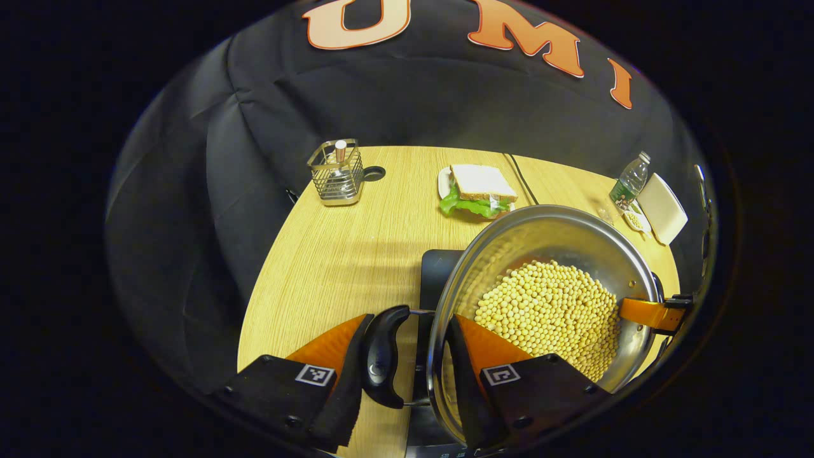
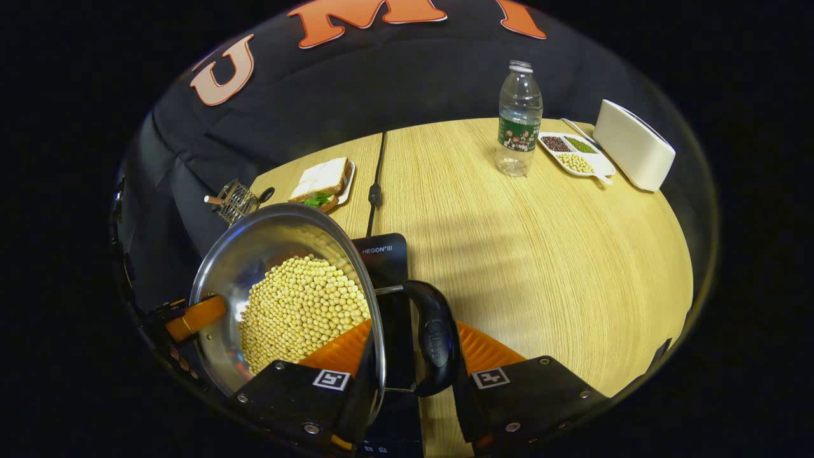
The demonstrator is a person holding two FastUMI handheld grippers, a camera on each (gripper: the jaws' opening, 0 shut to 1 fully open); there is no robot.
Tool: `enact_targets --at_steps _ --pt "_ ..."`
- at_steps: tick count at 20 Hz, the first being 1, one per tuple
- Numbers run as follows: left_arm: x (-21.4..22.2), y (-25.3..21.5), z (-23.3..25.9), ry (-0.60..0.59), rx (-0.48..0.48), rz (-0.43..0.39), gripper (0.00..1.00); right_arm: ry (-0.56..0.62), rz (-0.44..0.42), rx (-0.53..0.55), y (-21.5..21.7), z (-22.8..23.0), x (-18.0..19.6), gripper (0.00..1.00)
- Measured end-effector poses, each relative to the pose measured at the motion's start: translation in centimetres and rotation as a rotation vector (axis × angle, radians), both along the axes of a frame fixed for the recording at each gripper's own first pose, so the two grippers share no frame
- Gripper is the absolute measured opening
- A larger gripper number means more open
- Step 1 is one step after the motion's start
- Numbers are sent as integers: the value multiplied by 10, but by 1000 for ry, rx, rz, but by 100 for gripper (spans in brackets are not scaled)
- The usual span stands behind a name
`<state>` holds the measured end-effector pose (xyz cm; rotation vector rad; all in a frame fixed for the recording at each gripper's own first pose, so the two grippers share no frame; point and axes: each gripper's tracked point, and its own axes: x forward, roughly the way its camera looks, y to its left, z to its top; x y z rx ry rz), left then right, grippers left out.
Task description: First push the handle of the pot to place it horizontally, then grasp the pot with both hands and set it on the induction cooktop.
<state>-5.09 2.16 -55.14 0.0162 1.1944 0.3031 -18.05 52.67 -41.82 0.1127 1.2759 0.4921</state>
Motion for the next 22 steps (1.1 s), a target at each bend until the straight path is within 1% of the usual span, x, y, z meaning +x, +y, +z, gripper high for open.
enact_targets --at_steps 2,5,7,8,9,10,11,12,13,14,15,16,17,18,19,20,22 --pt "-1 1 1 -4 -7 -1 70 -6 3 2 -1 0 2 55" --pt "-4 0 -3 -13 -8 -7 70 -28 19 3 -1 -1 4 58" --pt "-7 -3 -3 -26 4 -9 73 -83 23 18 -2 4 14 61" --pt "-9 -3 1 -36 10 -5 75 -112 26 34 -4 9 18 56" --pt "-11 -4 1 -45 14 4 76 -133 28 51 -5 14 22 64" --pt "-11 -3 6 -60 19 19 76 -158 28 65 -7 24 24 69" --pt "-7 -4 14 -94 30 28 77 -194 20 74 -13 32 29 71" --pt "-2 0 24 -134 55 32 80 -236 12 84 -21 42 34 74" --pt "3 1 41 -180 93 29 78 -277 2 99 -29 54 40 75" --pt "10 3 61 -225 136 17 79 -315 -7 117 -38 64 46 75" --pt "16 2 82 -269 175 5 78 -356 -15 132 -48 75 54 70" --pt "24 0 107 -318 203 -7 78 -402 -23 144 -59 85 62 77" --pt "33 -8 127 -367 228 -9 80 -445 -28 149 -73 96 72 77" --pt "41 -18 149 -410 239 -9 77 -483 -31 150 -87 105 78 77" --pt "47 -30 174 -459 243 0 79 -524 -36 149 -102 118 85 78" --pt "58 -42 197 -512 237 5 77 -568 -43 151 -117 128 94 81" --pt "73 -72 233 -596 225 -3 79 -648 -50 157 -147 153 109 83"
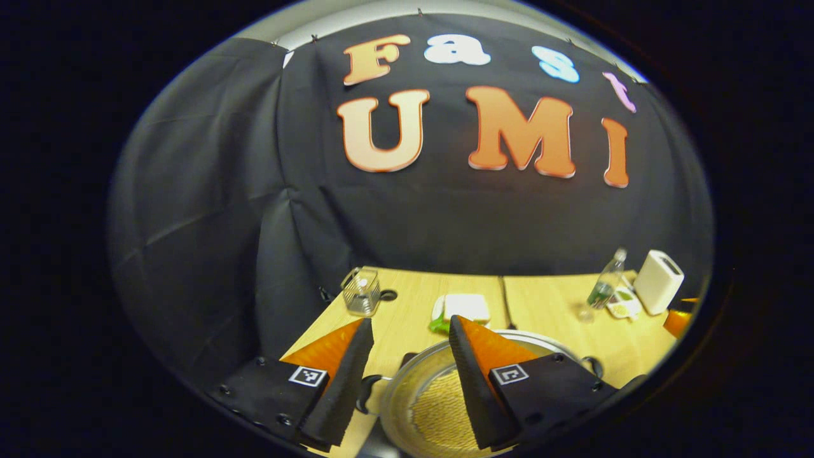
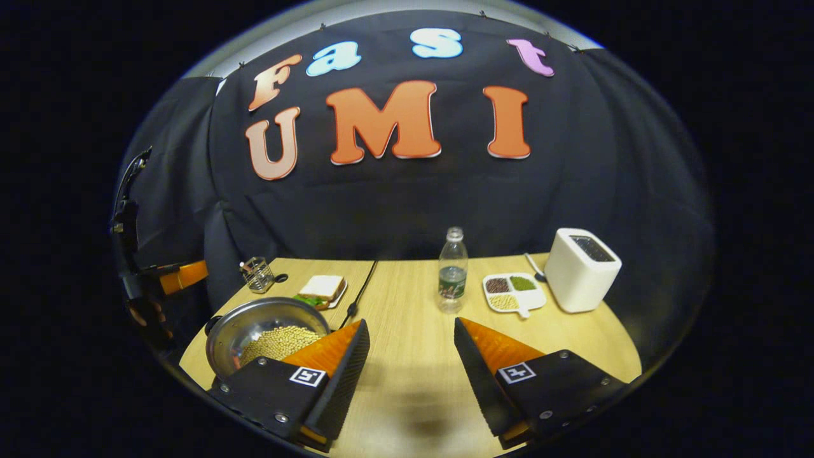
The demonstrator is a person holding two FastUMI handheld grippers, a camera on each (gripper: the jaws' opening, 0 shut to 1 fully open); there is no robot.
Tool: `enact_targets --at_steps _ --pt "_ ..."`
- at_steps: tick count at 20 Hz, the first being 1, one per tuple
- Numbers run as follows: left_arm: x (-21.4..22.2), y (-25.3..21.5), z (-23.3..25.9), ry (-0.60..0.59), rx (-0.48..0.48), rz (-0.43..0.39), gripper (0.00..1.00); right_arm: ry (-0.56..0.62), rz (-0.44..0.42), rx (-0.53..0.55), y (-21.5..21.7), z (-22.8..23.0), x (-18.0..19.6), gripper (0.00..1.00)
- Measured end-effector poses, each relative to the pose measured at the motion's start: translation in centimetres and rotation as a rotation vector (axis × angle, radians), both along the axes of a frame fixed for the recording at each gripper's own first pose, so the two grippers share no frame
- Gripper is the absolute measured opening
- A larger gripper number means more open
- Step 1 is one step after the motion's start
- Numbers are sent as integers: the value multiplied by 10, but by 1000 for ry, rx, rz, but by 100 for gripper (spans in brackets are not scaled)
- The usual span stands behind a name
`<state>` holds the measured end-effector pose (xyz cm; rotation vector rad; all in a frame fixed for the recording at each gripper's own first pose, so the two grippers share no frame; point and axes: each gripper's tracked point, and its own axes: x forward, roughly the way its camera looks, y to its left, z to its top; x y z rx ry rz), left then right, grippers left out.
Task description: First push the handle of the pot to place it horizontally, then grasp the pot with both hands and set it on the induction cooktop.
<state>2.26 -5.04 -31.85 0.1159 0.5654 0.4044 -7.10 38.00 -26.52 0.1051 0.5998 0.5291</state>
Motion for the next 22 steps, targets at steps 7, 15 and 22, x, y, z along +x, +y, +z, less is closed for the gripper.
enact_targets --at_steps 7,15,22 --pt "34 -107 155 -292 57 -93 92 -220 -80 115 -88 100 46 91" --pt "32 -177 290 -569 62 -176 95 -457 -95 221 -127 206 64 93" --pt "12 -198 345 -673 97 -172 96 -507 -59 302 -133 250 56 93"
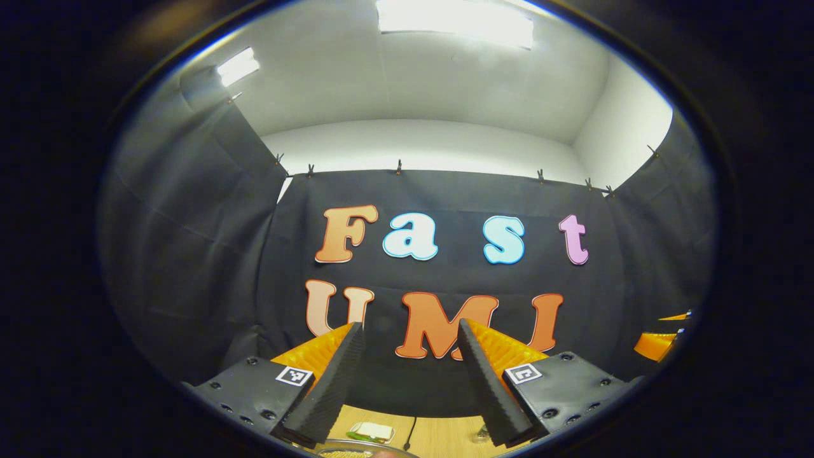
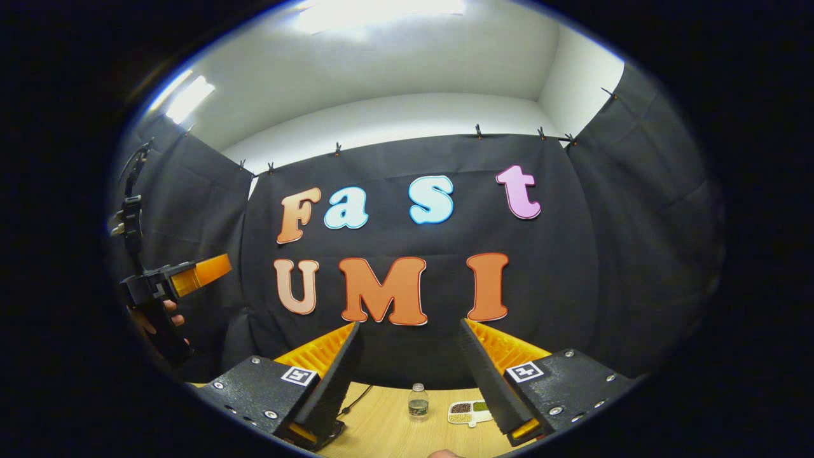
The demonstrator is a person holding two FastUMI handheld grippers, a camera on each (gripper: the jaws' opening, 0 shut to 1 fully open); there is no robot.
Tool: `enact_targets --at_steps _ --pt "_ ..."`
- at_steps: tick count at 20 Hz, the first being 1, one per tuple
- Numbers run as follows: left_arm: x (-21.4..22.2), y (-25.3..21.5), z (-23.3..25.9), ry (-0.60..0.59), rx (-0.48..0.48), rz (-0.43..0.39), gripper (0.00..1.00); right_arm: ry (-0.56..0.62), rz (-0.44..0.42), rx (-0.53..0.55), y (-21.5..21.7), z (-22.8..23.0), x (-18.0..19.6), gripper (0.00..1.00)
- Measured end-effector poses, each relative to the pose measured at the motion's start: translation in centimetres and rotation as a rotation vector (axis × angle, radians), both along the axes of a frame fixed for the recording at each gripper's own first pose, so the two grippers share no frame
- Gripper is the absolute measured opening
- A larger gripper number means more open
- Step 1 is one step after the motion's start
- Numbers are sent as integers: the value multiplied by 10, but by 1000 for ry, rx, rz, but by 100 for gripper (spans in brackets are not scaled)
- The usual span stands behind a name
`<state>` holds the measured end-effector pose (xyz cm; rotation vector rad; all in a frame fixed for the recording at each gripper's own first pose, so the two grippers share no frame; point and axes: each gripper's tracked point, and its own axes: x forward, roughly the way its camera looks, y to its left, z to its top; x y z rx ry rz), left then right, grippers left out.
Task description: First push the handle of the pot to place it horizontally, then grasp the pot with both hands and set it on the induction cooktop.
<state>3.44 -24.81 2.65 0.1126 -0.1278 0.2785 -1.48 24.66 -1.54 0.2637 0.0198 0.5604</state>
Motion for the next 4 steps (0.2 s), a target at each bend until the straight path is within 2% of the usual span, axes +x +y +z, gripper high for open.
enact_targets --at_steps 4 --pt "-10 -1 8 -16 -2 12 96 -34 24 12 1 10 -4 93"
